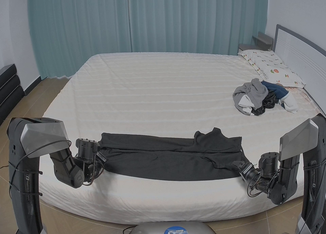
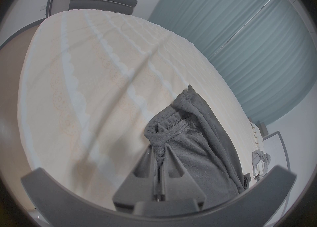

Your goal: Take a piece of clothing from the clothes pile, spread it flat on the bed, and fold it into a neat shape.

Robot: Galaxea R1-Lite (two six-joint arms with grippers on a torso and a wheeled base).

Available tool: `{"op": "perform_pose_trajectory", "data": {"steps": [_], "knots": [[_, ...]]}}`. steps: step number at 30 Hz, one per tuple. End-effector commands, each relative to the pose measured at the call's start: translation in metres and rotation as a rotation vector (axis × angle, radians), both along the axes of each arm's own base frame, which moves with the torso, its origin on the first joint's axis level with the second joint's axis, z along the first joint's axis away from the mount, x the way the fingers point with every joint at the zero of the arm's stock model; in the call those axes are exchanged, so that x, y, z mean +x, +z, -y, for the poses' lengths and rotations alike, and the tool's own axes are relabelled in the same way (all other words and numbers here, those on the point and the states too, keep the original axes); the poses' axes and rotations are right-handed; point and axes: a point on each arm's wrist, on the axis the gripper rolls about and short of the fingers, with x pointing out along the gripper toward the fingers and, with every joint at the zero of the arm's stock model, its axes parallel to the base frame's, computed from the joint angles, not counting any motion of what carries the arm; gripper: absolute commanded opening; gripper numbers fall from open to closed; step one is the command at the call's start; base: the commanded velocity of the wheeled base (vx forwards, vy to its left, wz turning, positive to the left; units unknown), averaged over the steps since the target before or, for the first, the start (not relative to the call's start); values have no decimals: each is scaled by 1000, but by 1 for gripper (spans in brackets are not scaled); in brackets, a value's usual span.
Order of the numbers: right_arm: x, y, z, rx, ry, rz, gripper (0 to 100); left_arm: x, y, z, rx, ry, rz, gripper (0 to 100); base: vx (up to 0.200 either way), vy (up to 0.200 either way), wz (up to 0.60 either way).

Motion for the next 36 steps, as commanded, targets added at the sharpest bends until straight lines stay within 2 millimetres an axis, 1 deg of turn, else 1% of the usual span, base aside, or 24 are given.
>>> {"op": "perform_pose_trajectory", "data": {"steps": [1, 3, 5, 6, 9, 11, 14, 16, 19, 23, 27, 32, 36], "knots": [[8, -5, -2, 0, -6, 19, 100, 0, 1, 0, -1, 0, 2, 0, 0, 0, 0], [11, -5, -2, 2, -6, 29, 100, 0, 1, 0, -1, 0, 2, 0, 0, 0, 0], [18, -5, -4, 3, -9, 46, 100, 0, 0, 0, 0, 0, 1, 0, 0, 0, 0], [18, -5, -6, -4, -15, 45, 0, -1, 0, 0, 0, 0, -1, 0, 0, 0, 0], [16, -6, -12, -34, -31, 42, 0, -3, -1, 0, 2, 0, -10, 0, 0, 0, 0], [15, -7, -12, -39, -37, 37, 0, -5, 0, -1, 2, 0, -11, 0, 0, 0, 0], [14, -5, -9, -39, -45, 39, 0, -8, 0, -1, 4, -2, -21, 0, 0, 0, 0], [12, -3, -5, -41, -58, 37, 0, -11, 2, -2, 4, -2, -24, 0, 0, 0, 0], [9, -1, -3, -41, -61, 35, 0, -15, 5, -3, 6, -3, -27, 0, 0, 0, 0], [6, 10, 5, -28, -69, 48, 0, -26, 14, -5, 3, -12, -33, 0, 0, 0, 0], [-1, 13, 10, -14, -58, 32, 0, -35, 20, -5, 6, -17, -44, 0, 0, 0, 0], [-13, 20, 15, 5, -29, 13, 0, -45, 15, -7, 26, -30, -86, 0, 0, 0, 0], [-17, 18, 19, -11, -15, -5, 0, -60, 8, -8, 69, -67, -142, 0, 0, 0, 0]]}}
